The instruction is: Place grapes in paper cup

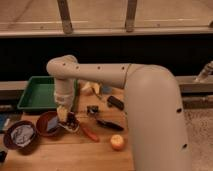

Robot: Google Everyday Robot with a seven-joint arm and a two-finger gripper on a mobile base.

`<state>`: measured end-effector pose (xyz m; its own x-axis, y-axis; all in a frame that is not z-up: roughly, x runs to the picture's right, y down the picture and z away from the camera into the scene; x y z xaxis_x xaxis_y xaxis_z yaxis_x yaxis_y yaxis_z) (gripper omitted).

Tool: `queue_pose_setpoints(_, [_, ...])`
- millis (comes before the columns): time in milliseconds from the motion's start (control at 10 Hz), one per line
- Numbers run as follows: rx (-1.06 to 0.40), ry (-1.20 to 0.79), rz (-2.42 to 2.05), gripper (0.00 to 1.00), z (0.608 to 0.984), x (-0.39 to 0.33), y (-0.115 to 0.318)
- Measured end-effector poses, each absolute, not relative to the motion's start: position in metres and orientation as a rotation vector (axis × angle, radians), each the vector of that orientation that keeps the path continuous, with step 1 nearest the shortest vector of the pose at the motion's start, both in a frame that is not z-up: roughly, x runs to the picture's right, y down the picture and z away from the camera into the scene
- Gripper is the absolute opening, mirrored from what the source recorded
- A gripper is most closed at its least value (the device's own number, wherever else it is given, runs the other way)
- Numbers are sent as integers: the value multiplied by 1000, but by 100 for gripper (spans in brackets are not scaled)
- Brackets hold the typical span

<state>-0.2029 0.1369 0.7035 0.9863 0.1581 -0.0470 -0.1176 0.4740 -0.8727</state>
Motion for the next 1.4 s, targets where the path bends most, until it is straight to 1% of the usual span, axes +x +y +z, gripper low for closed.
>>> queue_pose_setpoints(100, [-1066,-35,164,16,706,-204,138])
queue_pose_setpoints(200, [-1065,-21,170,31,709,-202,138])
queue_pose_setpoints(400, [-1056,-9,188,46,710,-196,134])
queue_pose_setpoints(600, [-1034,-5,220,68,710,-187,124])
queue_pose_setpoints(700, [-1023,-7,230,76,709,-184,120])
queue_pose_setpoints(800, [-1014,-10,238,80,708,-182,116])
queue_pose_setpoints(1400, [-994,-54,240,80,702,-188,108])
